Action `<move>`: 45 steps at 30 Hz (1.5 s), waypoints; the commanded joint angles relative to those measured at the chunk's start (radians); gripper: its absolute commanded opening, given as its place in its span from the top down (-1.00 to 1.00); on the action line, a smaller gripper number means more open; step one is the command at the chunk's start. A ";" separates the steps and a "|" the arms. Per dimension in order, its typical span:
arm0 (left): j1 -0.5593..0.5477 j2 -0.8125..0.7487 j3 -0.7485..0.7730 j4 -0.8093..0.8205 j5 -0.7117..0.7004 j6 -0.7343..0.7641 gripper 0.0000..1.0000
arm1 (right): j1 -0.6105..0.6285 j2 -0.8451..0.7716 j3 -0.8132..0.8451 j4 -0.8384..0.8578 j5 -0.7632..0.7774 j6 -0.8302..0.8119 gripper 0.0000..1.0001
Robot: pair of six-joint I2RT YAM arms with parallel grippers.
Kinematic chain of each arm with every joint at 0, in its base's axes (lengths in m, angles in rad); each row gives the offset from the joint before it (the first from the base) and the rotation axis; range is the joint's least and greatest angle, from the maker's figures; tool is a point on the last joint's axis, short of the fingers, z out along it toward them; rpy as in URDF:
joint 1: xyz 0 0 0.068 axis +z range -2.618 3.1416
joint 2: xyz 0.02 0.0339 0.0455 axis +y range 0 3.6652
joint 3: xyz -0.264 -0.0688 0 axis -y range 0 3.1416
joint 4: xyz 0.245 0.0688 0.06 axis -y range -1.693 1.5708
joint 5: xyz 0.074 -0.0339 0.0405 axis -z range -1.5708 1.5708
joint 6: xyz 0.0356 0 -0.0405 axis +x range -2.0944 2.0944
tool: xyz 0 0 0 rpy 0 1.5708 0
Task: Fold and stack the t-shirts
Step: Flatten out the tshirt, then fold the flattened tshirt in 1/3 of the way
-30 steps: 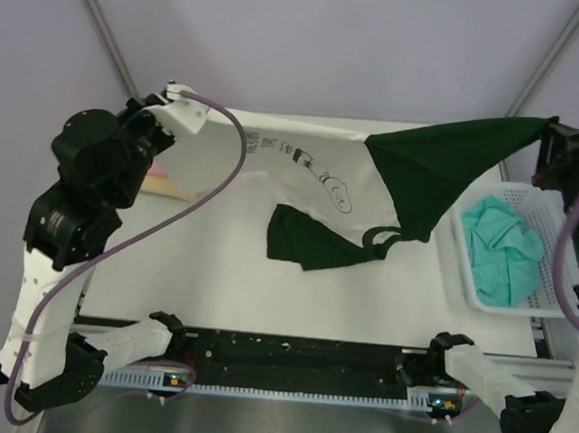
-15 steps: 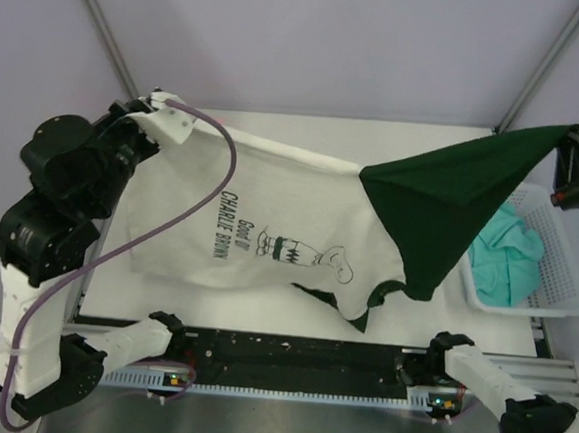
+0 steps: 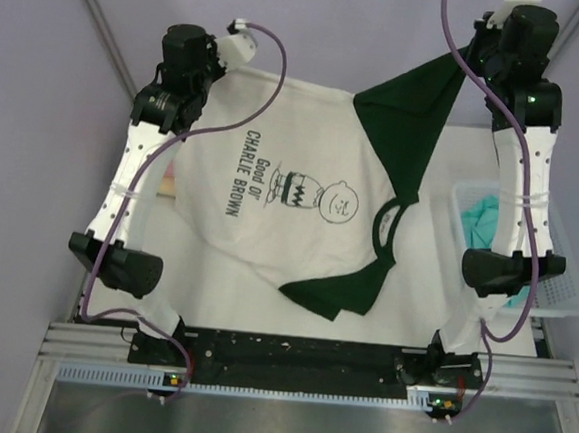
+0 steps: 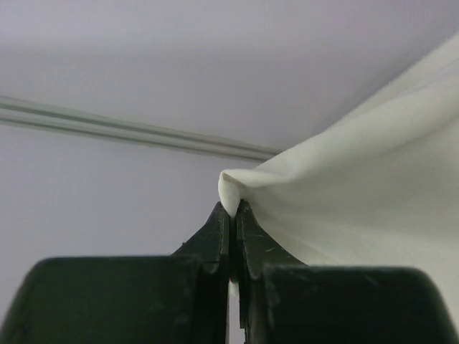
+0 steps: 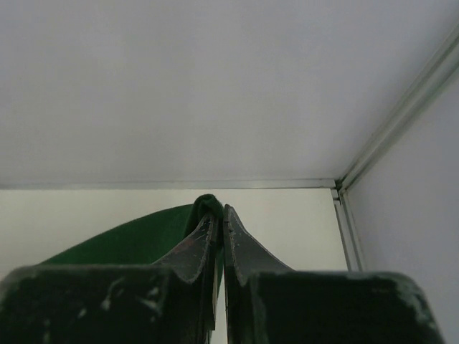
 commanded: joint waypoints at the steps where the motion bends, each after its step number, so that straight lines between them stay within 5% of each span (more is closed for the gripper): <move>1: 0.034 0.091 0.285 0.233 -0.068 0.003 1.00 | -0.079 -0.074 0.134 0.230 0.045 0.119 1.00; 6: 0.026 0.078 0.277 0.345 -0.042 0.088 1.00 | -0.131 -0.191 0.130 0.313 0.069 0.095 1.00; 10: 0.023 0.056 0.211 0.284 -0.025 0.096 1.00 | -0.156 -0.318 -0.049 0.295 -0.031 -0.023 1.00; 18: 0.021 -0.283 -0.451 0.284 0.227 0.158 1.00 | -0.140 -0.698 -0.707 -0.082 -0.361 -0.295 1.00; 21: 0.029 -0.369 -0.671 0.204 0.287 0.197 1.00 | 0.039 -0.896 -1.119 -0.108 -0.441 -0.478 1.00; 29: 0.032 -0.462 -1.148 0.012 0.391 0.273 1.00 | 0.392 -1.061 -1.548 -0.422 -0.342 -0.454 1.00; 32: 0.032 -0.485 -1.240 -0.057 0.409 0.280 1.00 | 0.511 -1.004 -1.595 -0.573 -0.302 -0.398 1.00; 37: 0.034 -0.498 -1.260 -0.250 0.486 0.278 1.00 | 0.536 -0.957 -1.469 -0.794 -0.233 -0.404 1.00; 45: 0.052 -0.530 -1.218 -0.280 0.508 0.174 1.00 | 0.573 -0.940 -1.239 -0.652 -0.169 -0.555 1.00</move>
